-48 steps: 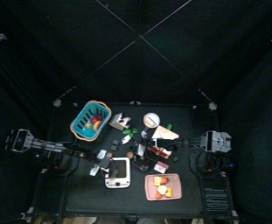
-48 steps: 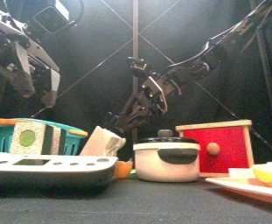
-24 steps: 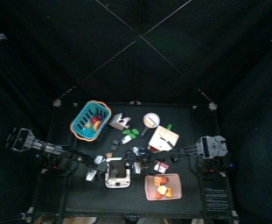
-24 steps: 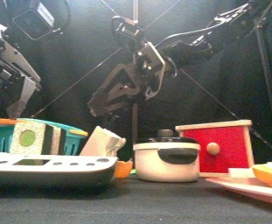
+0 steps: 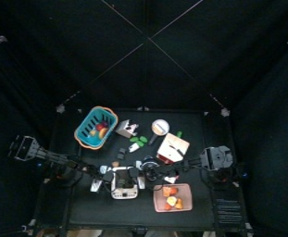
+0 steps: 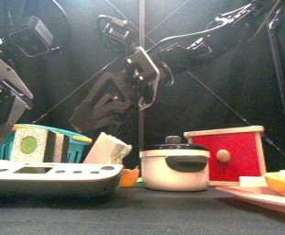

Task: Grab sushi piece

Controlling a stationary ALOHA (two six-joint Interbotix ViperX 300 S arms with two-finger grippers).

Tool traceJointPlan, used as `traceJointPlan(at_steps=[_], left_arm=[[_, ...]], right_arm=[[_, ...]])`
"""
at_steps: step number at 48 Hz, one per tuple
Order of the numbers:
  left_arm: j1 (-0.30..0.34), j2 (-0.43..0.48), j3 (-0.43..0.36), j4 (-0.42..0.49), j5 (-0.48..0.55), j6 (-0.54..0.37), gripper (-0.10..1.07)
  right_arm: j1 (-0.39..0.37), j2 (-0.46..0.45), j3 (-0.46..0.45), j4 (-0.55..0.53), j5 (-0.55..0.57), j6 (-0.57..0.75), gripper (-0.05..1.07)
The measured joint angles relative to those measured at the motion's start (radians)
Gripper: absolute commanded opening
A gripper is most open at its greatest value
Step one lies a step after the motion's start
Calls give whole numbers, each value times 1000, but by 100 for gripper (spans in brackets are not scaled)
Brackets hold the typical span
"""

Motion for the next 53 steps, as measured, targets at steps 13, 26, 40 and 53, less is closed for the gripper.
traceJointPlan(at_steps=[13,26,40,53], left_arm=[[0,2,0,5,-6,0,82],[0,2,3,12,-8,0,82],[2,2,12,14,-18,0,82],[2,2,12,15,-25,2,82]], right_arm=[[3,44,-38,6,23,0,84],[2,60,-69,6,58,2,84],[0,86,-80,6,64,2,80],[-15,86,-81,8,64,3,65]])
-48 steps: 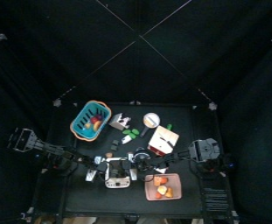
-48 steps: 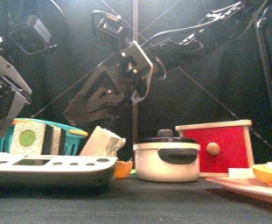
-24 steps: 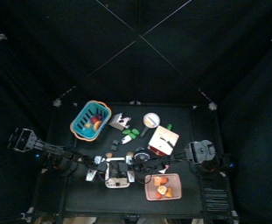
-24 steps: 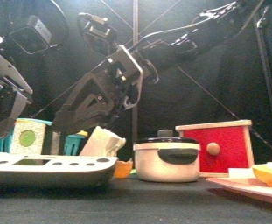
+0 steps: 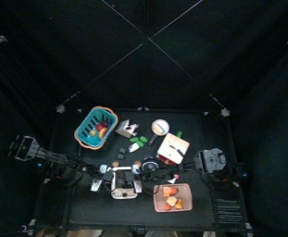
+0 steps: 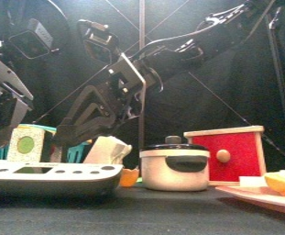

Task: Grab sushi piece

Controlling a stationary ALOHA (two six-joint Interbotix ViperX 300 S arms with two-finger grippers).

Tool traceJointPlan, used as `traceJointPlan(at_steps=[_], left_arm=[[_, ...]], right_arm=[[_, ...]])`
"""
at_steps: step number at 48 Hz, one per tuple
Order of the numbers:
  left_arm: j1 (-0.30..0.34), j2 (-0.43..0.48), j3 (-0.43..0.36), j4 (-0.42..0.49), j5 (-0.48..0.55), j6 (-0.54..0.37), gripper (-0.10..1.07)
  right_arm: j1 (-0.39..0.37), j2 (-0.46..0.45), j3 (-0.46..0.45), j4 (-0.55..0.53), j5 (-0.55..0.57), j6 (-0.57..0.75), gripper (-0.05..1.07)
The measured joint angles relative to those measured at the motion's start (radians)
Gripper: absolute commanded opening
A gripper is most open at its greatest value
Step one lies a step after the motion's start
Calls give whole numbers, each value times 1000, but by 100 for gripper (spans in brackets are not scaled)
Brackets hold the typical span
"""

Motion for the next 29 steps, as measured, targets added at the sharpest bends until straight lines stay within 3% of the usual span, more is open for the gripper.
traceJointPlan(at_steps=[29], left_arm=[[3,0,0,26,-17,0,82]], right_arm=[[-107,-40,5,44,0,0,65]])
